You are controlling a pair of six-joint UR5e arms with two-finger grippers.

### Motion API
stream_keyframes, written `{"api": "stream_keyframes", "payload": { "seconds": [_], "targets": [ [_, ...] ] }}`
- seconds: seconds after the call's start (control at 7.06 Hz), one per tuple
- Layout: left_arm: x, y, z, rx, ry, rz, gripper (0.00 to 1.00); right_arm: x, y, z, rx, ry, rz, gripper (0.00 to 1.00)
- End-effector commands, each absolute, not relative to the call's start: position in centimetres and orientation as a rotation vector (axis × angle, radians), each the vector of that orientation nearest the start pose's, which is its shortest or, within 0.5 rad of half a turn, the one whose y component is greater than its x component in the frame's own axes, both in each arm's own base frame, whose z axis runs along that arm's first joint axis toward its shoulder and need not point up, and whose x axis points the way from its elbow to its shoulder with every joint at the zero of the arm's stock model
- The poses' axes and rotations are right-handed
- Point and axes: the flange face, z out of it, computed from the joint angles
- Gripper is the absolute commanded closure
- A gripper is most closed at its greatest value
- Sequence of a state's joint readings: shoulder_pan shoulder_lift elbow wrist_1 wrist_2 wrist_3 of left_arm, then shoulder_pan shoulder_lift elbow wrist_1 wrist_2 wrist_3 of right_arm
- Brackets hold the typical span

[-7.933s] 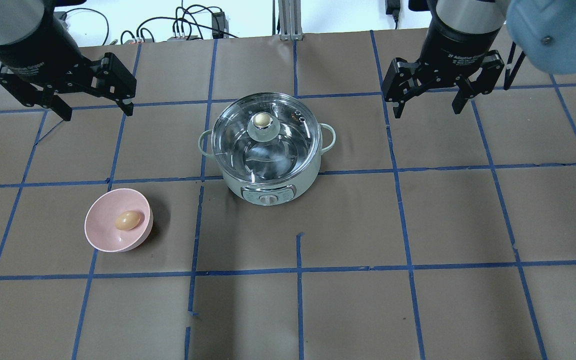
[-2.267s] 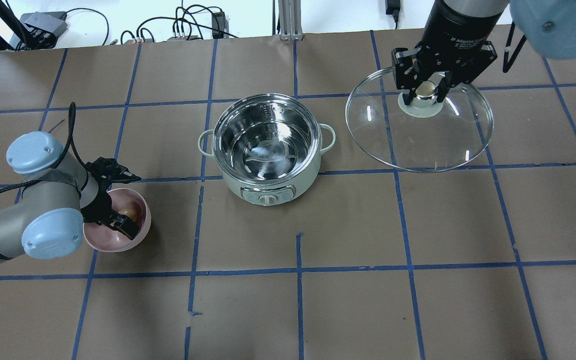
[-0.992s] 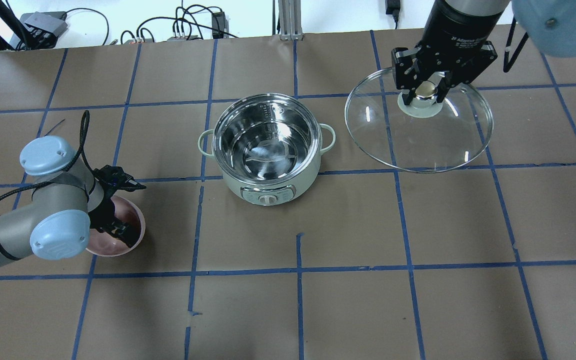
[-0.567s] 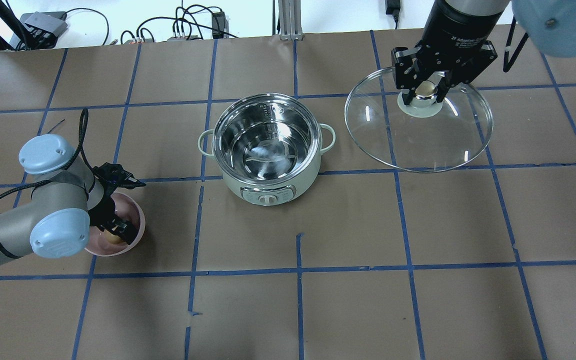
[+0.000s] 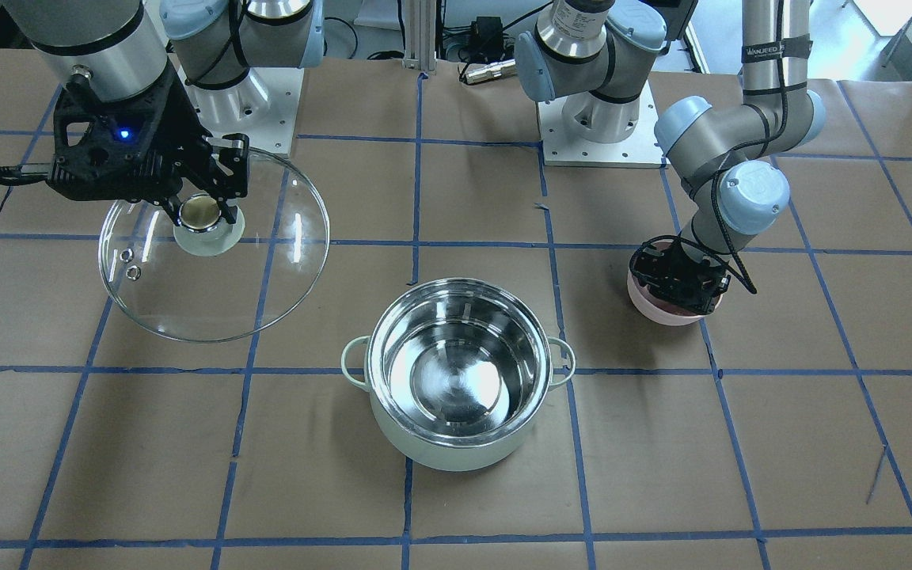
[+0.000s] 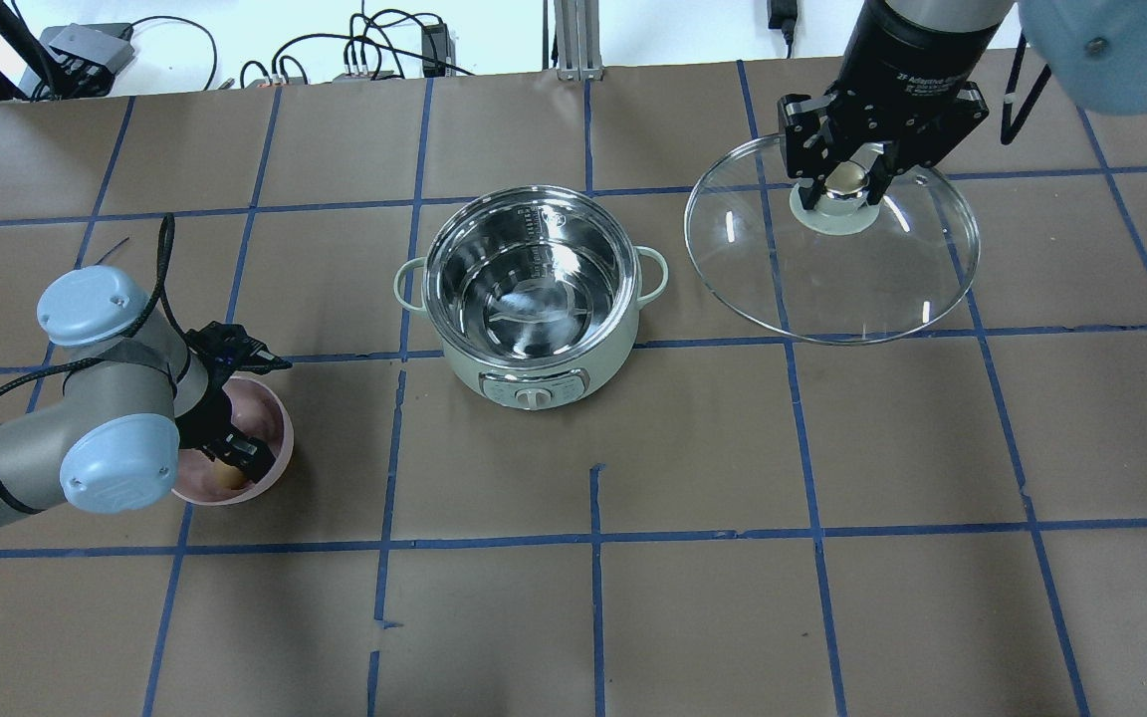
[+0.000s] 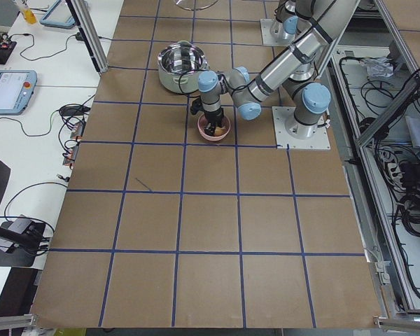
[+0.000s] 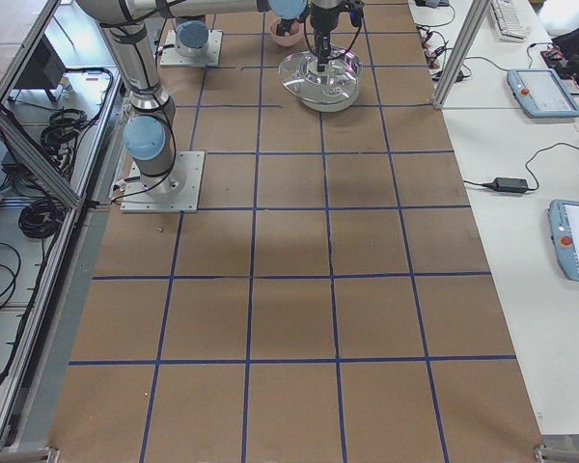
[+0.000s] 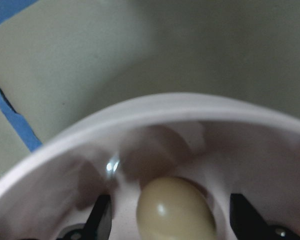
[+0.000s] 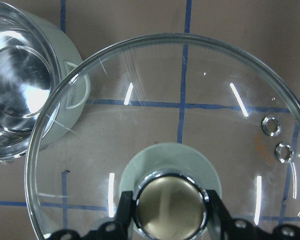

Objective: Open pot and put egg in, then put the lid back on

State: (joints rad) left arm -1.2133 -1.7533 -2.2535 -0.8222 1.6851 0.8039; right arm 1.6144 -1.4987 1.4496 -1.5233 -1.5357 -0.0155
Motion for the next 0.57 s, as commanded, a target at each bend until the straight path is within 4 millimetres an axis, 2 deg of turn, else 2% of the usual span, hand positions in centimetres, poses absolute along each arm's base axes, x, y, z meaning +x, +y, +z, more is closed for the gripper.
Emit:
{"api": "stream_keyframes", "payload": {
  "seconds": [0.0,0.28,0.42],
  "targets": [
    [3.24,-43.52,17.20,0.694,3.021,0.249,0.48,15.91,-51.58,50.63,-0.091,3.105,-0.002,0.93],
    [3.25,-43.53,17.28,0.693,3.019,0.245,0.55,15.91,-51.60,50.70,-0.091,3.105,-0.004,0.93],
    [3.18,-43.54,17.28,0.696,3.019,0.245,0.61,15.84,-51.70,50.71,-0.088,3.105,-0.006,0.93]
  ]
}}
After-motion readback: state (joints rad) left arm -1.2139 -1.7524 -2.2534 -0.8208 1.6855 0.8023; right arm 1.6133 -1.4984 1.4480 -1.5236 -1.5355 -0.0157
